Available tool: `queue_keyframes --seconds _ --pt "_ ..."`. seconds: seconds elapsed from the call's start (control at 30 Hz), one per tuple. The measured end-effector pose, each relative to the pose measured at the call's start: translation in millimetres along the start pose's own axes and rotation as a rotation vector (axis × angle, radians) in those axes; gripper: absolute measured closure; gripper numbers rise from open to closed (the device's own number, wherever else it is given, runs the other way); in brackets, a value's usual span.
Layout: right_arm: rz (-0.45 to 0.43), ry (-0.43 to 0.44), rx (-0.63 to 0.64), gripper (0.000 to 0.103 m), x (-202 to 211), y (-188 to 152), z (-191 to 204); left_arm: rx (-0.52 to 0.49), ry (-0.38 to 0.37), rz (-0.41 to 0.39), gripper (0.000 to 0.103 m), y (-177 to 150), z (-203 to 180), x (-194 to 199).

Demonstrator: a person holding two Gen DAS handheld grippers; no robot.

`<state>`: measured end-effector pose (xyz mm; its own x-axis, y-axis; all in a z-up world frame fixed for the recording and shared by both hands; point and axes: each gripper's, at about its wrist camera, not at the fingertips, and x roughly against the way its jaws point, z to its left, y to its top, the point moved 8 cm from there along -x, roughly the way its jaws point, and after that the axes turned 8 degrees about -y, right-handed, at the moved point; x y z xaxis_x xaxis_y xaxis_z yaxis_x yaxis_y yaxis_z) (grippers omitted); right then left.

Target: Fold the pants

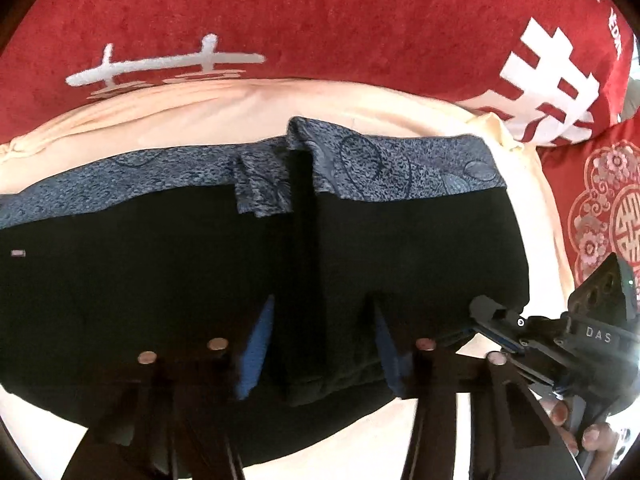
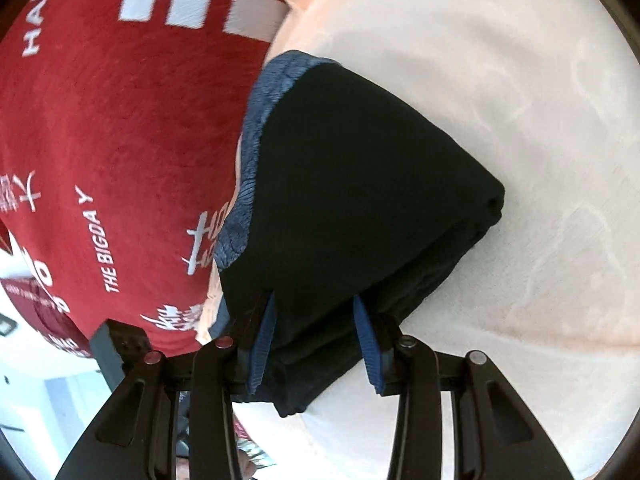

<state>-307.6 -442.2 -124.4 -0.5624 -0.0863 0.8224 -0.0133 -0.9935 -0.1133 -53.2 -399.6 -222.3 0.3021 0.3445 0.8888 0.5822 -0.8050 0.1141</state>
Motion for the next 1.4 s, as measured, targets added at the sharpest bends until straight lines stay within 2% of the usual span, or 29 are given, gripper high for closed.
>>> queue_keyframes --seconds 0.03,0.07,0.2,0.33,0.43,0.53,0.57,0.6,0.67,0.73,0.77,0.8,0.87,0.93,1.0,1.03,1.13,1.23,1.3,1.4 --pt "0.007 -0.004 -0.014 0.093 -2.1 3.3 -2.6 0.001 -0.005 -0.017 0.059 0.8 -0.1 7.9" --pt "0.013 -0.007 -0.021 0.097 -0.3 9.3 -5.5 -0.003 -0.006 -0.029 0.06 0.5 -0.1 14.5" --pt "0.005 0.01 0.047 0.097 11.0 8.4 11.7 -0.02 0.028 -0.063 0.06 -11.1 4.2 38.6" --pt "0.045 -0.001 0.119 0.097 16.0 -8.2 27.8 -0.027 0.117 -0.033 0.06 -27.0 21.4 21.1" --pt "0.083 -0.081 0.163 0.099 -4.6 -19.0 19.6 0.013 0.11 -0.046 0.059 -29.7 25.6 9.5" --pt "0.124 -0.176 0.191 0.103 -31.7 -29.3 -0.9 0.009 0.123 -0.061 0.057 -30.2 23.9 17.3" --pt "0.122 -0.171 0.195 0.103 -32.5 -31.8 0.2 0.006 0.132 -0.061 0.049 -29.8 22.0 19.8" --pt "0.126 -0.169 0.208 0.1 -30.6 -33.6 2.3 0.004 0.15 -0.063 0.036 -29.6 22.8 24.3" --pt "0.159 -0.153 0.288 0.099 -20.4 -40.7 13.8 0.011 0.157 -0.085 0.033 -26.1 23.2 33.8" --pt "0.169 -0.144 0.382 0.092 -4.0 -40.4 27.5 0.015 0.155 -0.105 0.033 -21.0 24.2 45.4" --pt "0.157 -0.143 0.417 0.079 4.1 -35.9 33.0 0.012 0.158 -0.122 0.033 -15.4 23.1 51.2" --pt "0.122 -0.138 0.455 0.06 17.3 -24.4 41.0 0.007 0.161 -0.133 0.033 -10.8 21.8 54.4" --pt "0.037 -0.134 0.478 0.041 36.8 7.6 49.3 -0.012 0.171 -0.146 0.033 3.5 13.1 55.4" --pt "-0.028 -0.148 0.467 0.041 43.4 38.8 54.8 -0.031 0.167 -0.152 0.033 16.3 2.8 50.1" --pt "-0.056 -0.175 0.426 0.041 40.4 75.1 47.2 -0.051 0.164 -0.158 0.033 29.0 -8.6 42.2" --pt "-0.058 -0.189 0.394 0.041 36.2 91.4 40.6 -0.062 0.158 -0.159 0.033 34.8 -15.0 37.2" --pt "-0.024 -0.151 0.301 0.042 19.6 126.7 25.2 -0.081 0.136 -0.154 0.033 48.1 -31.2 17.4" --pt "0.026 -0.122 0.31 0.05 2.6 137.3 25.3 -0.089 0.123 -0.129 0.033 55.8 -39.7 -7.1" --pt "0.076 -0.095 0.308 0.065 -7.3 137.1 23.4 -0.081 0.152 -0.106 0.033 56.1 -35.7 -16.6" --pt "0.119 -0.098 0.286 0.073 -16.8 137.4 23.1 -0.062 0.172 -0.094 0.033 48.5 -27.8 -18.4"
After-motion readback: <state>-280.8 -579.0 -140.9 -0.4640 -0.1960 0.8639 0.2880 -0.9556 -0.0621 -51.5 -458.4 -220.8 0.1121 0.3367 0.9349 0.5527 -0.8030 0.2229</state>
